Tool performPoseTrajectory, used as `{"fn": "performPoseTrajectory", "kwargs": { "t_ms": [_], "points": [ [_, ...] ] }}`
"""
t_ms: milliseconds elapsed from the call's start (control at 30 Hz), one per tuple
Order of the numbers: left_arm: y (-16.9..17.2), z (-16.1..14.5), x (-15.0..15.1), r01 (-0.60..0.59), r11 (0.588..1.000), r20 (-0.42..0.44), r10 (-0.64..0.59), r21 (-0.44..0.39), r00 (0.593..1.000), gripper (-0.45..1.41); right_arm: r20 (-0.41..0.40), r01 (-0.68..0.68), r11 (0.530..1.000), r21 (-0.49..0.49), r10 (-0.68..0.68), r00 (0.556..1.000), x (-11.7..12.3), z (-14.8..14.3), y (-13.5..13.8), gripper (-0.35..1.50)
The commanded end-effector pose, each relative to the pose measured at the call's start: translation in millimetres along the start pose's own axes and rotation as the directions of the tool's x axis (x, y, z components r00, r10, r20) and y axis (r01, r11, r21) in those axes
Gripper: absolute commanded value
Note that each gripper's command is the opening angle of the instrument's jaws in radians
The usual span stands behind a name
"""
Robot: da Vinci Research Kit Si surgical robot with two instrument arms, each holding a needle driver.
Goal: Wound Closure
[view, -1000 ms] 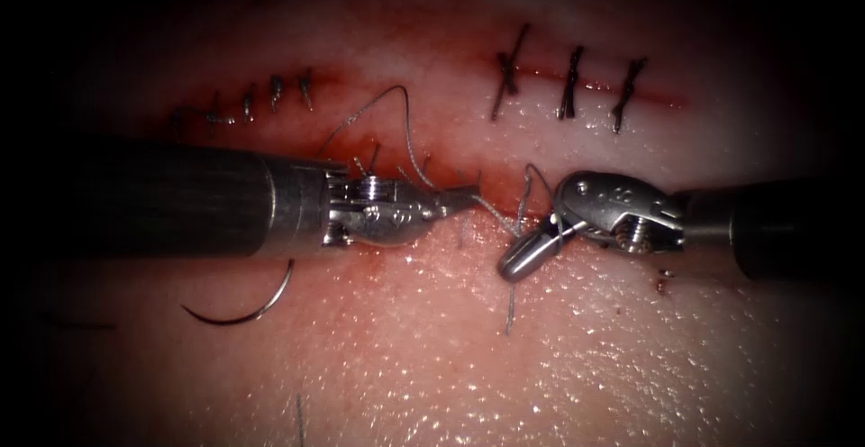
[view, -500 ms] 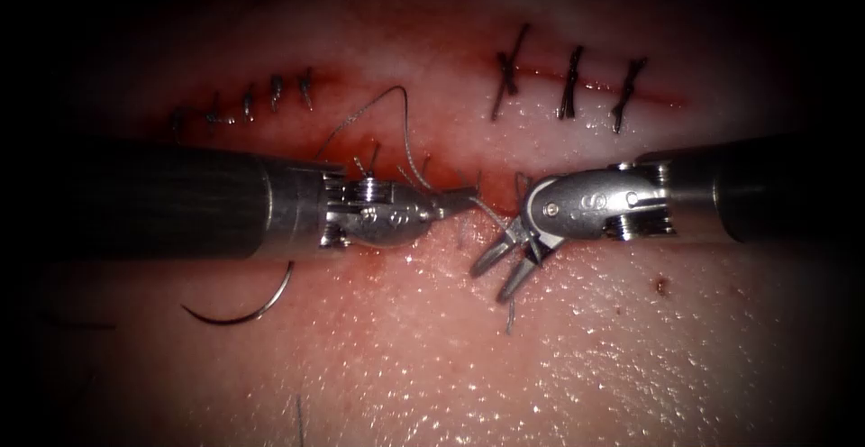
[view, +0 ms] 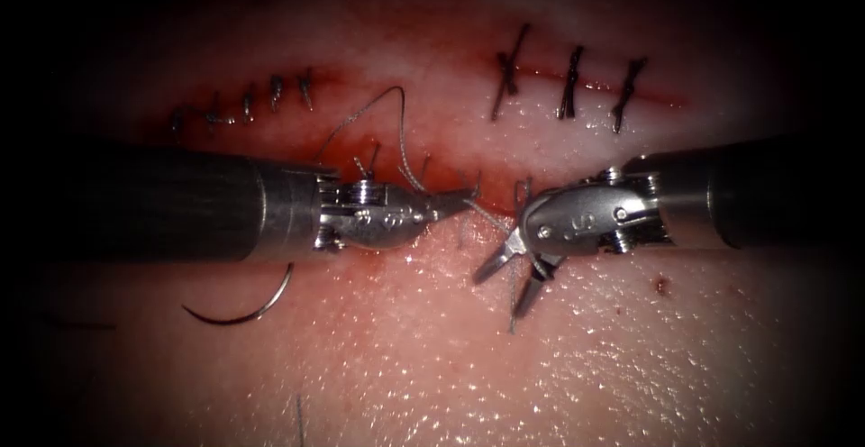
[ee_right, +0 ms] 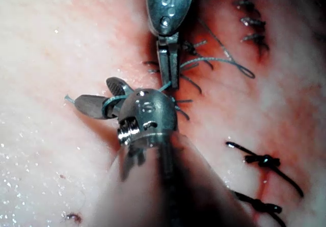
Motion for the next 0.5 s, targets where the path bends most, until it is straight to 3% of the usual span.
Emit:
{"fn": "performPoseTrajectory", "kwargs": {
  "t_ms": [33, 467, 500],
  "points": [
    [0.7, 0.8, -0.1, 0.000, 1.000, 0.002, 0.001, -0.004, 1.000, -0.45, 0.005, 0.006, 1.000, 0.003, -0.006, 1.000, -0.1, 1.3, 0.3, 0.68],
    [2.2, 0.2, -0.5, 0.001, 1.000, 0.004, -0.001, -0.017, 1.000, -0.45, 0.199, 0.010, 0.997, 0.079, -0.025, 0.980, -2.9, 4.1, -0.1, 0.47],
    [2.5, -0.1, -0.6, -0.001, 1.000, 0.002, 0.001, -0.020, 1.000, -0.45, 0.236, 0.004, 0.996, 0.093, -0.026, 0.971, -3.3, 4.2, -0.2, 0.10]
  ]
}}
